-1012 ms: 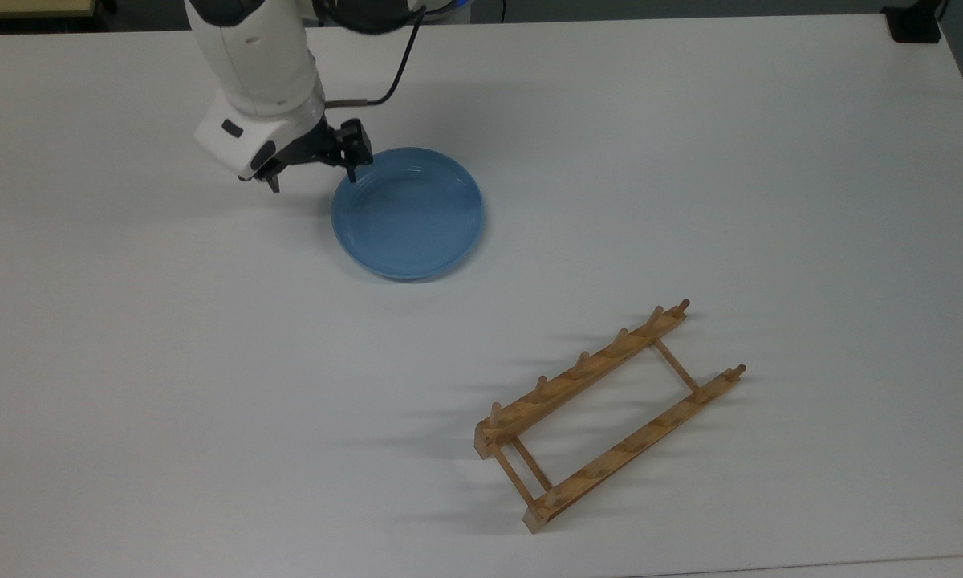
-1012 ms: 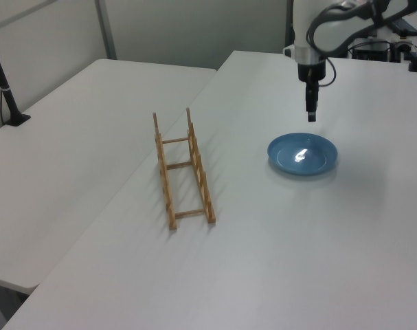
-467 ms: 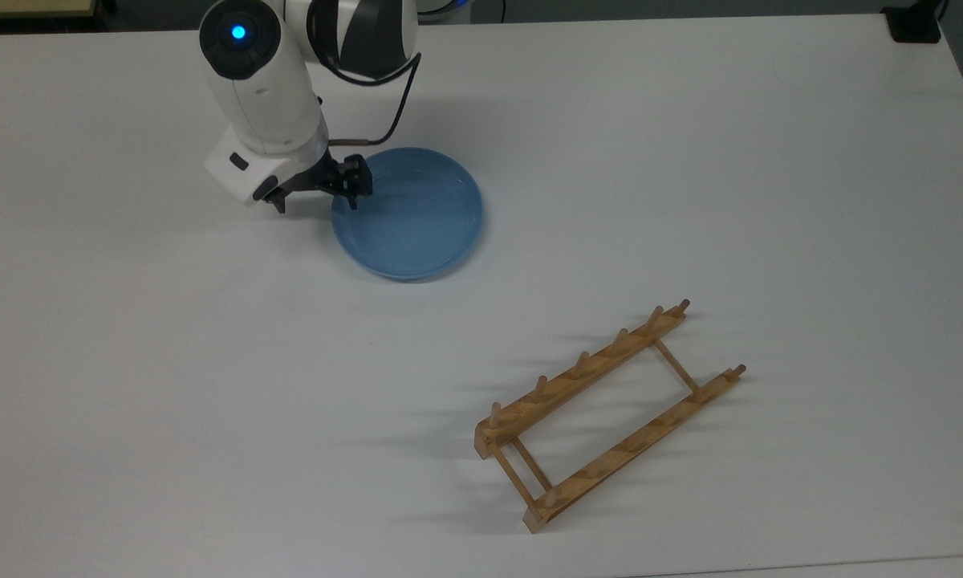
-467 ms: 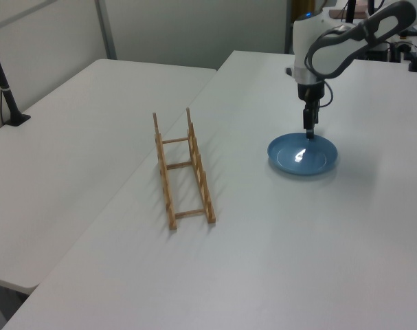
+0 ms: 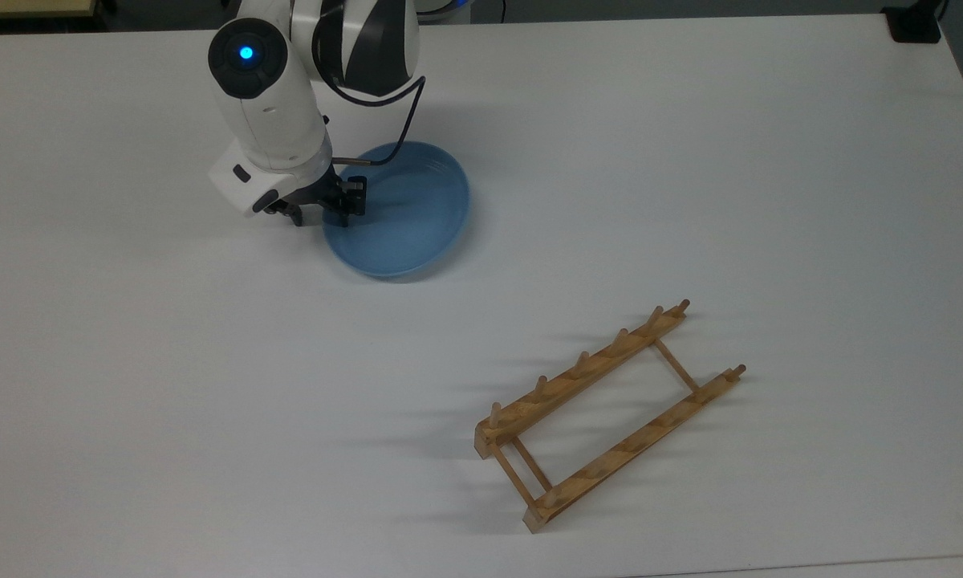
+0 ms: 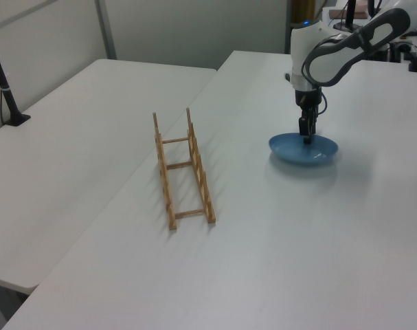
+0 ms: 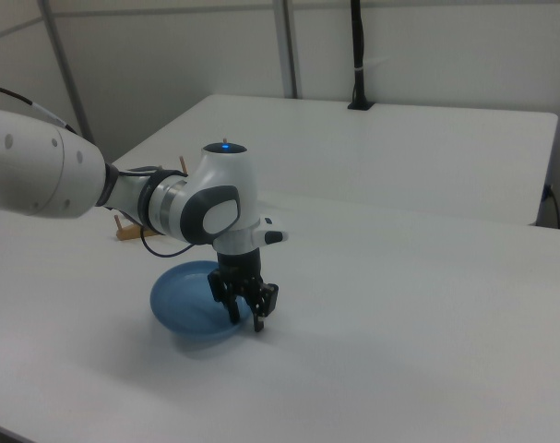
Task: Place plate in plate rack
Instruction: 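Close the gripper on the blue plate's rim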
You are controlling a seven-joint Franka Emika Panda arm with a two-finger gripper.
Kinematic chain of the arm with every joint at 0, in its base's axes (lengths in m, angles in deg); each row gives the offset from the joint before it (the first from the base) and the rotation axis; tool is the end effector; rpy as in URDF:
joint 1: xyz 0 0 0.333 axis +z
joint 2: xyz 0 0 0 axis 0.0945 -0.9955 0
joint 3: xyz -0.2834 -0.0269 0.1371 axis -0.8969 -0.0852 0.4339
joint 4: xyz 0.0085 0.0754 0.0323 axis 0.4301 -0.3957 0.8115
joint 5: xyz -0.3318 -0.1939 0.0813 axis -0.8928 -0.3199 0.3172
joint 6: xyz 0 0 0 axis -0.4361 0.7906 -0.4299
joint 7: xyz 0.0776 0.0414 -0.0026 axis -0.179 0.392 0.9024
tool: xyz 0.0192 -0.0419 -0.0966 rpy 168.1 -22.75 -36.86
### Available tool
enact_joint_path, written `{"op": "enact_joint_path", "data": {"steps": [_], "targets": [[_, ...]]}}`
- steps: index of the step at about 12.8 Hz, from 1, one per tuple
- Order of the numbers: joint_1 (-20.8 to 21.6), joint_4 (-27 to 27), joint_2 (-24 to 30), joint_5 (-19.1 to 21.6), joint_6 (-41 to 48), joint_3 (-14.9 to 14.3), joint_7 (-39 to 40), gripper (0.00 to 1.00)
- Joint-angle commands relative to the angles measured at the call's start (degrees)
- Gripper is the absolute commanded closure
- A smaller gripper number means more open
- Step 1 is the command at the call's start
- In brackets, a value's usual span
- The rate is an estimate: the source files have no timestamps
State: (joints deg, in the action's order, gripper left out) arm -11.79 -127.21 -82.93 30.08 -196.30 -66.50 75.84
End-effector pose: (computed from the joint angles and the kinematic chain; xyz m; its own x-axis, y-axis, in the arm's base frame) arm 0.5937 -0.0903 0.3024 0.9944 0.0106 -0.1052 0.0129 -0.9997 0.0217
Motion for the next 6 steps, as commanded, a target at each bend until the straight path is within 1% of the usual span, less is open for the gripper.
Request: {"op": "enact_joint_path", "data": {"steps": [1,3,4,6], "targets": [[1.01,-0.88,0.45,-1.20,-1.21,0.06,-3.81,0.77],[1.18,-0.71,0.54,-1.20,-1.30,0.15,-3.81,0.97],[1.18,-0.53,0.54,-1.29,-1.30,0.24,-3.81,1.00],[1.18,-0.27,1.06,-1.37,-1.30,0.24,-3.38,1.00]]}}
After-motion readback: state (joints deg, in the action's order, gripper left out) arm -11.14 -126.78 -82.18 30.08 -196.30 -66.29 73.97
